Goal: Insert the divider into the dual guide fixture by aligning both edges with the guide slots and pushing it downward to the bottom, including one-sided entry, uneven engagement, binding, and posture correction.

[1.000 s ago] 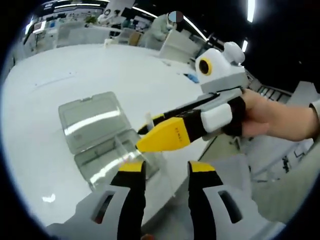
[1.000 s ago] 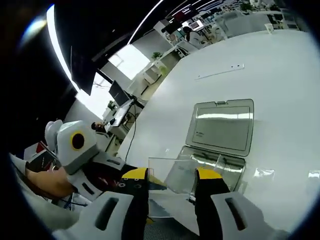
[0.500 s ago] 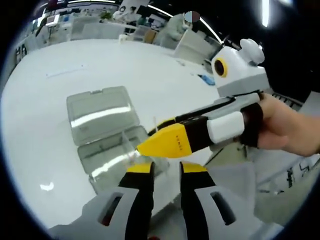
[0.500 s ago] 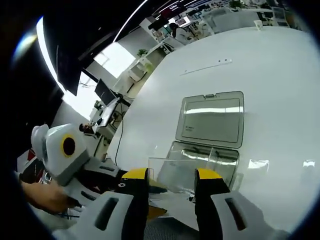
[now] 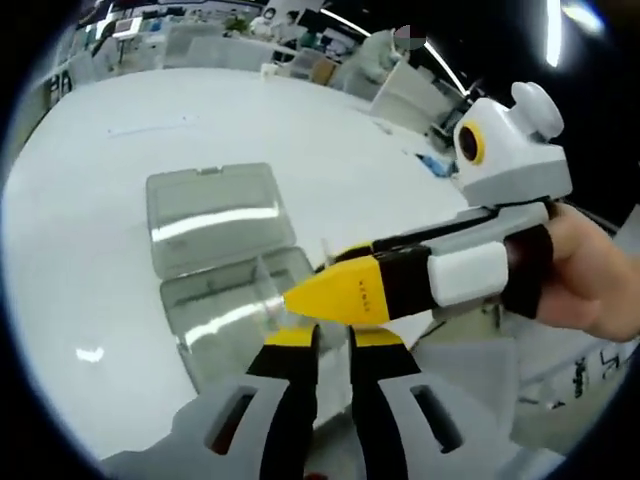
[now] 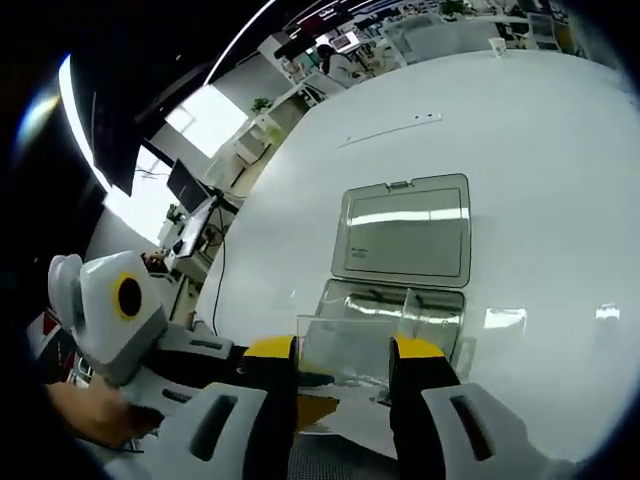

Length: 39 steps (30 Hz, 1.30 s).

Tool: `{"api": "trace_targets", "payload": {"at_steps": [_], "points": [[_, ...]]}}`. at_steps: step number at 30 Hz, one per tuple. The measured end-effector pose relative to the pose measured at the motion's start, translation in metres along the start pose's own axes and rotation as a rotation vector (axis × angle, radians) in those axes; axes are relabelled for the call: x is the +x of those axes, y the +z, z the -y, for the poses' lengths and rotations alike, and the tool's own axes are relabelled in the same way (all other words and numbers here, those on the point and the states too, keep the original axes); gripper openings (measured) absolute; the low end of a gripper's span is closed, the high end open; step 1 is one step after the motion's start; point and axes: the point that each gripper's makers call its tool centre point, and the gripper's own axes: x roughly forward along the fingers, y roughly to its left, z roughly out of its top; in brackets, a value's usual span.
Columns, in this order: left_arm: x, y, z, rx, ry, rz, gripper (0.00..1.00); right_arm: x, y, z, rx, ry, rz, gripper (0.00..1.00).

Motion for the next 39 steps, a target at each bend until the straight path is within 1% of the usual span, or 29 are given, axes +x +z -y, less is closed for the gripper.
{"api": "trace_targets", "payload": {"at_steps": [6,13,23,27,34,38,39], "points": [[0.002,-0.002,-0.004,-0.018,0.014,0.000,0.08,0.003,-0.003,-0.002,0.004,-0.007,-0.008,0.31],[0.003,-0.003,-0.005,-0.037,0.023,-0.002,0.05,0.004,-0.002,-0.009,0.017,-0.006,-0.005,0.31],[0.003,-0.003,-0.009,-0.054,0.031,0.004,0.04,0.003,-0.003,-0.009,0.030,-0.019,-0.003,0.31],[0.001,-0.004,-0.011,-0.063,0.027,0.010,0.03,0.003,-0.005,-0.011,0.030,-0.017,-0.009,0.31],[0.001,-0.006,-0.010,-0.054,0.015,-0.011,0.02,0.003,-0.007,-0.012,0.028,-0.010,-0.018,0.31],[0.001,-0.006,-0.009,-0.067,-0.003,-0.020,0.02,0.004,-0.006,-0.012,0.027,-0.004,-0.024,0.32],[0.001,-0.007,-0.008,-0.082,-0.015,-0.023,0.02,0.005,-0.006,-0.012,0.018,0.000,-0.029,0.32]]}}
